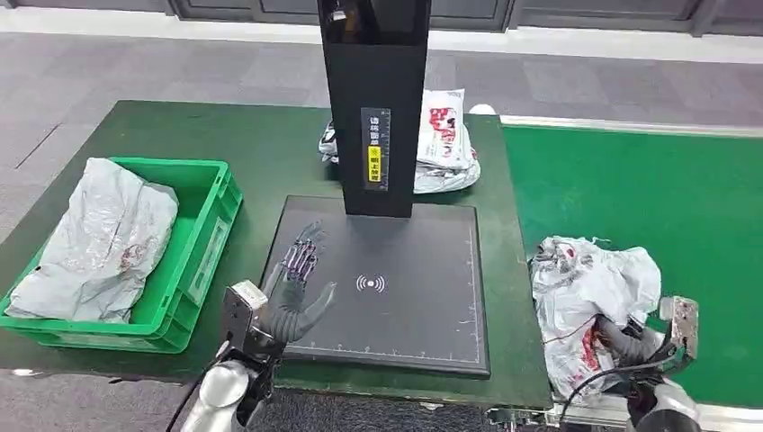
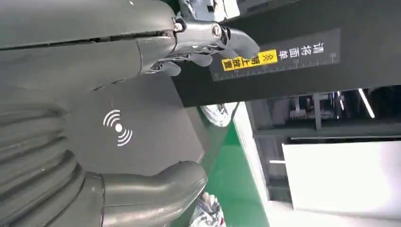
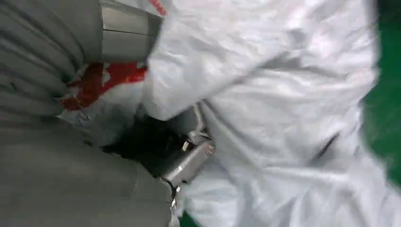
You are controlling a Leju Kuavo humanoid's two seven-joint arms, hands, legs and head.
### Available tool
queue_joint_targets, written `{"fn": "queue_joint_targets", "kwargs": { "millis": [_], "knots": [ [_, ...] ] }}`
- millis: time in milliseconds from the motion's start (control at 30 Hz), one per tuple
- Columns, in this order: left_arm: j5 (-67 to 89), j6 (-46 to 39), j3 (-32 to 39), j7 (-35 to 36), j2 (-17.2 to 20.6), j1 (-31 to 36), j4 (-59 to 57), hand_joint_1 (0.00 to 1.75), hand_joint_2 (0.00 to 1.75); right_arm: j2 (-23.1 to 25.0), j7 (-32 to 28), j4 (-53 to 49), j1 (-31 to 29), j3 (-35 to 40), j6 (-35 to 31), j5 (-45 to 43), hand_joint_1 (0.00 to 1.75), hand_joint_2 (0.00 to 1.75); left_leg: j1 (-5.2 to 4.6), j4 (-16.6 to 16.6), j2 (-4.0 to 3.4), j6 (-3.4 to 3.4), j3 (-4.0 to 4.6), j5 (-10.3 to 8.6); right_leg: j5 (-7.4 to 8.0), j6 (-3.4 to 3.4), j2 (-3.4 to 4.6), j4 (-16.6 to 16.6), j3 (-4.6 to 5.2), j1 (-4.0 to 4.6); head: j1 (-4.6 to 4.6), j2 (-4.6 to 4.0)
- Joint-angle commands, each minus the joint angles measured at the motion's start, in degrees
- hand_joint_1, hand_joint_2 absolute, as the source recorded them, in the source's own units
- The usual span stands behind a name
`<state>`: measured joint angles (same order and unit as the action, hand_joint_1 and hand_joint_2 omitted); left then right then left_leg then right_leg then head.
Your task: Moved the parcel from conveyor to table for the left to box.
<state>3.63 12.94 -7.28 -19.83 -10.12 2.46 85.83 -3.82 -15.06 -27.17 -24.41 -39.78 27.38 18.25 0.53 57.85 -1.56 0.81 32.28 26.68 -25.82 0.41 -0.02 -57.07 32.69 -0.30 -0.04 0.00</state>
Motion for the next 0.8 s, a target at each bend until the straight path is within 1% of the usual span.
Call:
{"fn": "queue_joint_targets", "kwargs": {
  "millis": [33, 167, 200, 233, 333, 400, 467, 500, 700, 767, 800],
  "knots": [
    [0.4, -0.5, -0.8, -0.7, 1.6, 0.3, -2.8, 0.00, 1.75, 5.7, 2.8, -5.4, -1.2, -3.7, 4.1, -12.6, 1.75, 1.75, -0.08, -0.1, 0.11, 0.01, 0.10, -0.05, -0.02, -0.03, 0.03, -0.1, 0.19, -0.12, 0.02, 0.00],
    [0.4, -0.4, -0.8, -0.7, 1.6, 0.3, -2.7, 0.00, 1.75, 5.5, 2.8, -5.4, -0.8, -2.8, 3.9, -13.6, 1.75, 1.75, -0.05, -0.1, 0.37, 0.00, 0.21, -0.08, -0.02, -0.04, -0.14, 0.0, 0.25, -0.16, 0.00, 0.00],
    [0.5, -0.6, -0.7, -0.8, 1.6, 0.2, -2.7, 0.00, 1.75, 5.5, 1.5, -6.5, -0.5, -0.4, 6.6, -18.4, 1.75, 1.75, -0.05, -0.1, 0.37, -0.01, 0.24, -0.10, 0.01, -0.04, -0.12, 0.0, 0.28, -0.17, 0.00, 0.00],
    [0.5, -0.7, -0.5, -1.0, 1.6, 0.0, -2.6, 0.00, 1.75, 6.0, 1.7, -8.9, -0.2, 2.0, 8.5, -23.0, 1.75, 1.75, -0.06, -0.1, 0.33, 0.00, 0.25, -0.07, -0.02, -0.03, -0.11, -0.1, 0.30, -0.19, 0.00, 0.00],
    [0.8, -1.1, 0.3, -1.7, 1.5, -0.9, -2.3, 0.00, 1.75, 8.0, 5.2, -21.3, 2.6, 10.7, 7.2, -35.4, 1.75, 1.75, -0.06, -0.1, 0.28, 0.00, 0.35, -0.08, 0.01, -0.04, -0.05, -0.1, 0.40, -0.19, 0.00, 0.00],
    [0.9, -1.1, 0.9, -1.7, 1.3, -1.1, -2.2, 0.00, 1.75, 8.6, 7.3, -29.3, 4.7, 16.4, 5.3, -42.2, 1.75, 1.75, -0.12, -0.2, 0.26, 0.00, 0.38, -0.12, 0.04, -0.06, 0.02, -0.1, 0.48, -0.26, 0.00, 0.00],
    [1.2, -1.2, 1.3, -2.0, 1.0, -0.9, -2.4, 0.00, 1.75, 8.9, 7.8, -35.3, 5.9, 21.1, 3.9, -44.7, 1.75, 1.75, -0.12, -0.1, 0.31, -0.02, 0.46, -0.11, 0.01, -0.06, -0.07, -0.1, 0.53, -0.26, 0.00, 0.00],
    [1.2, -1.2, 1.5, -2.0, 0.9, -0.8, -2.4, 0.00, 1.75, 9.1, 8.1, -36.8, 6.1, 22.9, 3.3, -44.8, 1.75, 1.75, -0.08, 0.0, 0.32, -0.02, 0.50, -0.08, 0.00, -0.05, -0.11, -0.2, 0.54, -0.22, 0.00, 0.00],
    [1.5, -1.7, 1.9, -1.9, 1.0, -0.8, -2.2, 0.00, 1.75, 10.5, 8.8, -42.9, 7.1, 32.8, 3.2, -46.1, 1.75, 1.75, -0.11, -0.2, 0.32, 0.02, 0.45, -0.18, 0.07, -0.11, 0.01, -0.1, 0.58, -0.24, 0.00, 0.00],
    [1.5, -1.7, 2.0, -1.9, 0.8, -1.0, -1.9, 0.00, 1.75, 11.3, 8.9, -44.3, 7.5, 36.0, 3.7, -46.1, 1.75, 1.75, -0.07, -0.1, 0.39, 0.06, 0.53, -0.17, 0.01, -0.07, -0.20, -0.2, 0.62, -0.20, 0.00, 0.00],
    [1.5, -1.8, 2.0, -1.9, 0.6, -1.1, -1.9, 0.00, 1.75, 10.9, 8.9, -45.0, 7.7, 38.0, 3.5, -46.1, 1.75, 1.75, -0.08, -0.1, 0.38, 0.06, 0.55, -0.18, 0.03, -0.08, -0.13, -0.2, 0.66, -0.21, 0.00, 0.00]
  ]
}}
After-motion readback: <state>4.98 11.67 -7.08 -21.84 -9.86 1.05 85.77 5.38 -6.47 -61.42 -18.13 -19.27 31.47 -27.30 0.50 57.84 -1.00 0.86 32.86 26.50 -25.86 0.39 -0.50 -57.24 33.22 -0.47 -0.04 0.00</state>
